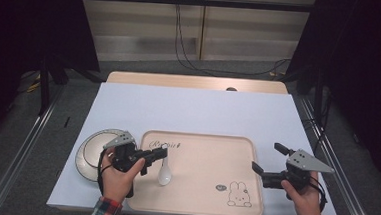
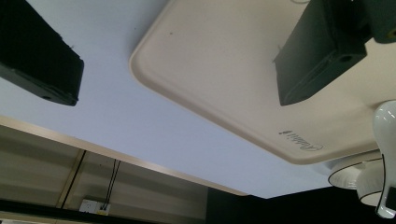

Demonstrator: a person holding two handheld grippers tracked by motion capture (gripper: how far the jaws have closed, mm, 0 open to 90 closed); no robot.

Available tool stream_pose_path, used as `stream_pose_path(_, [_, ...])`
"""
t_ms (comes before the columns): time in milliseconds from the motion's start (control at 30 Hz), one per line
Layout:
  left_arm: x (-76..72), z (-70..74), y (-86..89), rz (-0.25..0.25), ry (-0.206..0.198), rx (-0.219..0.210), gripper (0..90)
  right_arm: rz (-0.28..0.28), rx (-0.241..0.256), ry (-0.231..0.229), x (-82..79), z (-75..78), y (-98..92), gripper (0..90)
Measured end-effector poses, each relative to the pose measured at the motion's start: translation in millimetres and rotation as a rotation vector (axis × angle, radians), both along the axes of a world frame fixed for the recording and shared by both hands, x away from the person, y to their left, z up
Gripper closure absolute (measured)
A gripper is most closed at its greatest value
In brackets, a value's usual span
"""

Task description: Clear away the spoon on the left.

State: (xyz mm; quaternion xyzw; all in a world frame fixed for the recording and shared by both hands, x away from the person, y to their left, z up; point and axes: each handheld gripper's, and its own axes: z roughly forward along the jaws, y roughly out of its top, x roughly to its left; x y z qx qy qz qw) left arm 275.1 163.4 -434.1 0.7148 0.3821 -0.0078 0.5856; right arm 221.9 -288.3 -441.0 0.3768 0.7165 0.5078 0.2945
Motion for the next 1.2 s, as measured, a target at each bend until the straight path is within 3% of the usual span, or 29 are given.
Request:
stream_pose_path(133, [0.9, -1.8, 0.1, -0.001, 0.026, -0.019, 86.0, 0.007, -0.005, 0.0, 0.1, -0.6, 1.6, 0.7])
stream_pose_path(533, [13.5, -7.5, -0.3, 0.022, 0.045, -0.012, 85.0, 0.006, -0.004, 0.005, 0.5, -1.3, 2.0, 0.7])
stream_pose_path(733, [18.9, -13.7, -1.9, 0.044, 0.069, -0.034, 84.6, 0.012, -0.008, 0.007, 0.4, -2.2, 4.1, 1.0])
stream_pose_path(1200, [27.3, -23.3, -4.8, 0.1, 0.08, 0.017, 80.9, 0.029, -0.013, 0.009, 0.9, -2.8, 5.1, 1.0])
